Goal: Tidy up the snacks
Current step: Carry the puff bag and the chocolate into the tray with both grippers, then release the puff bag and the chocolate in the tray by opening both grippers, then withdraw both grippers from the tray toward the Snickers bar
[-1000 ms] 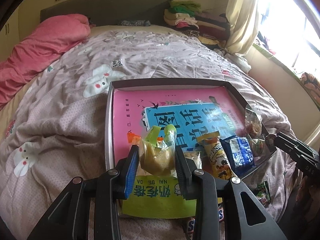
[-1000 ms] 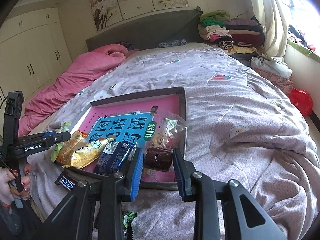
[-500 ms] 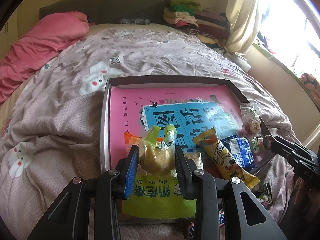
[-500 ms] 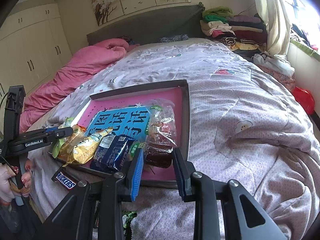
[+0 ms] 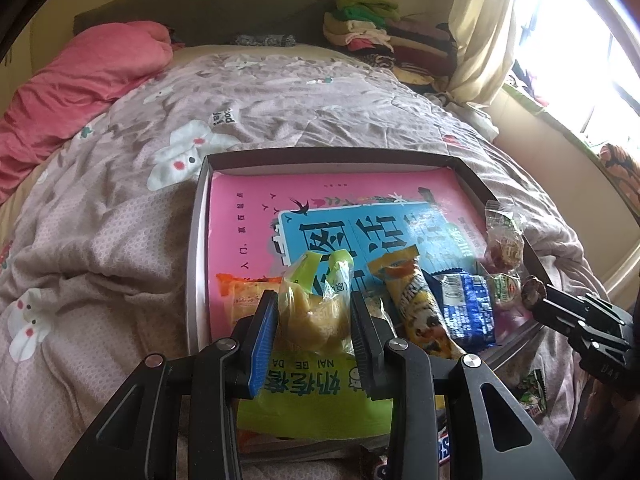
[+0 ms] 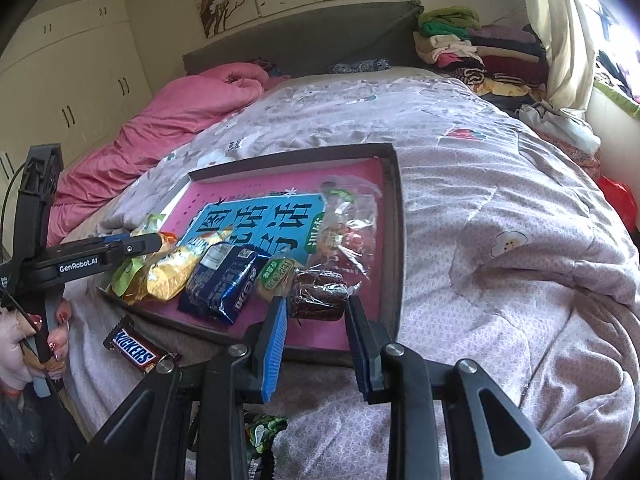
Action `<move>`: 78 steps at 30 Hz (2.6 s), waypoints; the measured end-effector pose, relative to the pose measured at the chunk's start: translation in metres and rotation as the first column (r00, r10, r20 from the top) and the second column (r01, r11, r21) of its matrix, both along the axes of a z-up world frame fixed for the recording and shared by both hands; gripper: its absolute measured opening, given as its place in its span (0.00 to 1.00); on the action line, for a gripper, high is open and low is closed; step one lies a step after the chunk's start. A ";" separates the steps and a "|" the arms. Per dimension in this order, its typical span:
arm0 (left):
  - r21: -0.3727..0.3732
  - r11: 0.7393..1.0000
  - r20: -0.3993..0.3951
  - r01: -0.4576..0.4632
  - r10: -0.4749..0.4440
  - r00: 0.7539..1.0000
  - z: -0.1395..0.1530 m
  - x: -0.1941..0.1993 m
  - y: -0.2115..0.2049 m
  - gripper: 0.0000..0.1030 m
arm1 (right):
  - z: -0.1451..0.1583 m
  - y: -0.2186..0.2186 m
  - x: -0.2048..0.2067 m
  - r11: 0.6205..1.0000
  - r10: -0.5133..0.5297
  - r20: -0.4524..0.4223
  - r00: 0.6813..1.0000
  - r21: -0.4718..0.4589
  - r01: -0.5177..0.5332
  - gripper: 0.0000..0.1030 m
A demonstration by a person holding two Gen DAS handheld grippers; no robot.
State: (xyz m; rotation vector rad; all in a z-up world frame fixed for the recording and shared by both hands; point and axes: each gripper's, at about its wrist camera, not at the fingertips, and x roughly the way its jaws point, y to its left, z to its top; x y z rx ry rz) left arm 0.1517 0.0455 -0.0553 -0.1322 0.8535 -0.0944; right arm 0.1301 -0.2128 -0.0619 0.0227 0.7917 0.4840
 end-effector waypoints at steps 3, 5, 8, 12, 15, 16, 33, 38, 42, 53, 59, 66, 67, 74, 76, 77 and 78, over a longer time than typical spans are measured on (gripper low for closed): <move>-0.002 1.000 0.000 0.004 -0.004 1.000 0.000 0.000 0.000 0.35 | -0.001 0.003 -0.001 1.000 0.009 0.002 1.000 -0.003 -0.009 0.30; -0.002 1.000 0.000 0.004 -0.004 1.000 0.000 -0.001 0.000 0.36 | -0.001 0.004 -0.001 1.000 0.013 0.003 1.000 -0.005 -0.013 0.30; -0.004 1.000 -0.001 0.005 -0.005 1.000 0.000 -0.001 0.000 0.36 | -0.001 0.004 -0.001 1.000 0.013 0.002 1.000 -0.001 -0.013 0.30; -0.002 1.000 0.000 0.006 -0.006 1.000 0.000 -0.001 -0.001 0.37 | -0.001 0.004 -0.001 1.000 0.013 0.002 1.000 0.001 -0.013 0.30; -0.001 1.000 0.002 0.003 -0.003 1.000 -0.001 0.000 0.000 0.38 | -0.001 0.004 -0.002 1.000 0.011 0.001 1.000 0.004 -0.011 0.30; 0.000 1.000 0.003 0.002 -0.002 1.000 -0.001 0.000 0.000 0.38 | -0.001 0.005 -0.003 1.000 0.011 0.001 1.000 0.005 -0.011 0.30; -0.010 1.000 0.002 0.001 -0.001 1.000 0.000 0.002 0.002 0.45 | 0.001 0.005 -0.005 1.000 0.020 -0.001 1.000 0.016 -0.020 0.30; -0.003 1.000 0.006 0.004 -0.004 1.000 0.002 0.000 0.000 0.49 | 0.002 0.006 -0.006 1.000 0.020 -0.003 1.000 0.019 -0.020 0.30; 0.009 1.000 0.018 0.006 -0.006 1.000 0.007 -0.003 -0.003 0.57 | 0.001 0.006 -0.006 1.000 0.019 -0.002 1.000 0.017 -0.019 0.30; 0.022 1.000 0.032 0.012 -0.012 0.999 0.019 -0.010 -0.006 0.70 | 0.002 0.004 -0.006 1.000 0.010 0.000 1.000 0.015 -0.010 0.30; 0.014 1.000 0.036 0.022 -0.023 0.999 0.025 -0.014 -0.008 0.73 | 0.002 0.000 -0.005 1.000 -0.005 -0.004 1.000 0.023 0.005 0.34; 0.020 0.999 0.055 0.031 -0.032 0.998 0.033 -0.021 -0.012 0.75 | 0.007 -0.005 -0.007 0.999 -0.022 0.017 1.000 0.041 0.021 0.38; 0.018 0.999 0.057 0.031 -0.032 0.998 0.034 -0.022 -0.012 0.75 | 0.009 -0.006 -0.008 0.999 -0.025 0.028 0.999 0.044 0.023 0.41; -0.019 0.999 0.070 0.042 -0.041 0.997 0.044 -0.029 -0.010 0.76 | 0.018 -0.009 -0.011 0.997 -0.030 0.060 0.998 0.066 0.026 0.47; -0.014 0.999 0.076 0.040 -0.039 0.996 0.046 -0.032 -0.010 0.76 | 0.019 -0.009 -0.012 0.997 -0.029 0.063 0.998 0.069 0.025 0.47; -0.015 0.999 0.078 0.042 -0.041 0.996 0.047 -0.033 -0.010 0.76 | 0.020 -0.009 -0.012 0.997 -0.030 0.065 0.997 0.070 0.025 0.47; -0.017 0.999 0.076 0.046 -0.044 0.996 0.048 -0.035 -0.010 0.76 | 0.020 -0.009 -0.012 0.997 -0.030 0.068 0.997 0.072 0.025 0.48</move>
